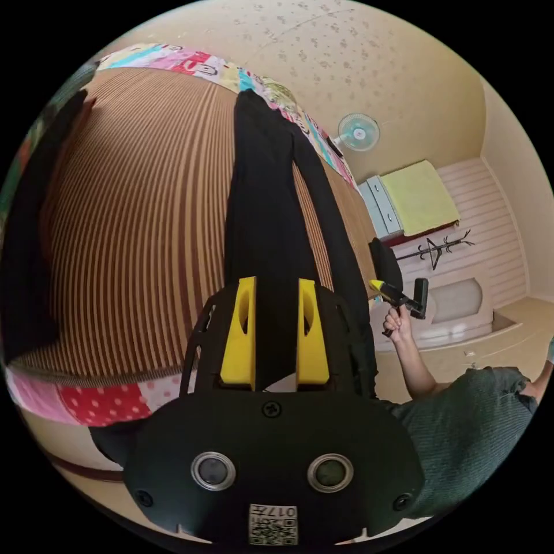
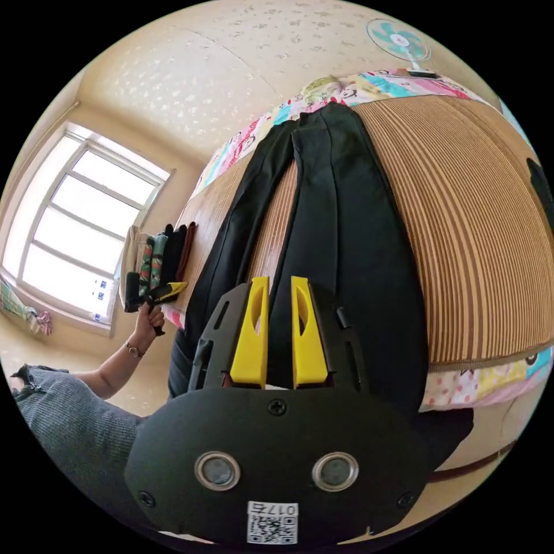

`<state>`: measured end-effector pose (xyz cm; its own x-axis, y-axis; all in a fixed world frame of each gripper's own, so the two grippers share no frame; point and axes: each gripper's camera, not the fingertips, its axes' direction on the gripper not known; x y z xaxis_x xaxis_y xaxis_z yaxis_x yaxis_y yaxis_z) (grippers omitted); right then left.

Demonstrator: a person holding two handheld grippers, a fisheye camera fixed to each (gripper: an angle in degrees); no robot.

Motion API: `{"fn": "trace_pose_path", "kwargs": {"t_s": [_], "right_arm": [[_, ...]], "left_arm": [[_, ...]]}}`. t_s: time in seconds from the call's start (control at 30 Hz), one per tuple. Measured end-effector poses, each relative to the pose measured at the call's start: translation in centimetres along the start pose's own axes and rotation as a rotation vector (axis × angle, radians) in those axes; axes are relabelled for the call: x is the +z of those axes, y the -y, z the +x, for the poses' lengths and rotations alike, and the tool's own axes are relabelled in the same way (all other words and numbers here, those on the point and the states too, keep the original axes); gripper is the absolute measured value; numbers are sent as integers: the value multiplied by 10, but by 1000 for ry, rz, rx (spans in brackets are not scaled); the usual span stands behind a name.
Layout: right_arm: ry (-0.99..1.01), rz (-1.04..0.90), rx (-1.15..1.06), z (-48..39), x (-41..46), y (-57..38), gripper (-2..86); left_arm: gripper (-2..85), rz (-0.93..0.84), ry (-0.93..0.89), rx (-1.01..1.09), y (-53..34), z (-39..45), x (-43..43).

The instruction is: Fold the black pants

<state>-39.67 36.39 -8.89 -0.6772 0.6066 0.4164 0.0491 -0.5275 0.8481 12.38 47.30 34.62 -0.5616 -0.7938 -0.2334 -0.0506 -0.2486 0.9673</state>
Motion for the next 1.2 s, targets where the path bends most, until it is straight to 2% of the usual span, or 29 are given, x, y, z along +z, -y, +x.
{"fn": "trace_pose_path", "kwargs": {"t_s": [0.1, 0.2, 0.3, 0.37, 0.4, 0.53, 0.63, 0.73, 0.8, 0.87, 0.97, 1.03, 1.13, 1.2], "right_arm": [[89, -39, 22, -11, 17, -49, 71], [161, -72, 2, -32, 35, -68, 78], [280, -143, -3, -51, 69, -63, 87], [300, -250, -51, -68, 97, -54, 97], [222, -284, -44, -76, 112, -49, 103], [106, -303, -37, -92, 143, -37, 95], [57, -403, -29, -96, 170, -34, 54], [119, -368, -52, -100, 156, -38, 36], [253, -293, -92, -105, 126, -46, 29], [226, -266, -97, -101, 110, -53, 24], [141, -345, -32, -79, 110, -67, 20], [181, -342, -56, -73, 95, -71, 24], [137, -191, -133, -71, 36, -73, 51], [-34, -44, -29, -45, -19, -71, 82]], "left_arm": [[112, 68, 27, -65, -55, -16, -9], [114, 129, 199, -74, -101, -17, -19], [113, 223, 109, -96, -133, -19, -19], [114, 146, 29, -92, -129, -25, -5], [113, 134, 35, -86, -126, -25, -5], [66, 18, 190, -104, -99, -25, -4], [46, -91, 179, -110, -86, -32, 10], [32, -135, 99, -120, -84, -36, 6], [24, -201, 9, -29, -86, -29, 5], [22, -282, 52, -24, -95, -33, 9], [31, -203, -38, -102, -113, -45, 8], [37, -131, -78, -115, -126, -43, 0], [38, -28, -74, -81, -148, -29, -19], [31, 0, -44, -42, -158, -17, -29]]}}
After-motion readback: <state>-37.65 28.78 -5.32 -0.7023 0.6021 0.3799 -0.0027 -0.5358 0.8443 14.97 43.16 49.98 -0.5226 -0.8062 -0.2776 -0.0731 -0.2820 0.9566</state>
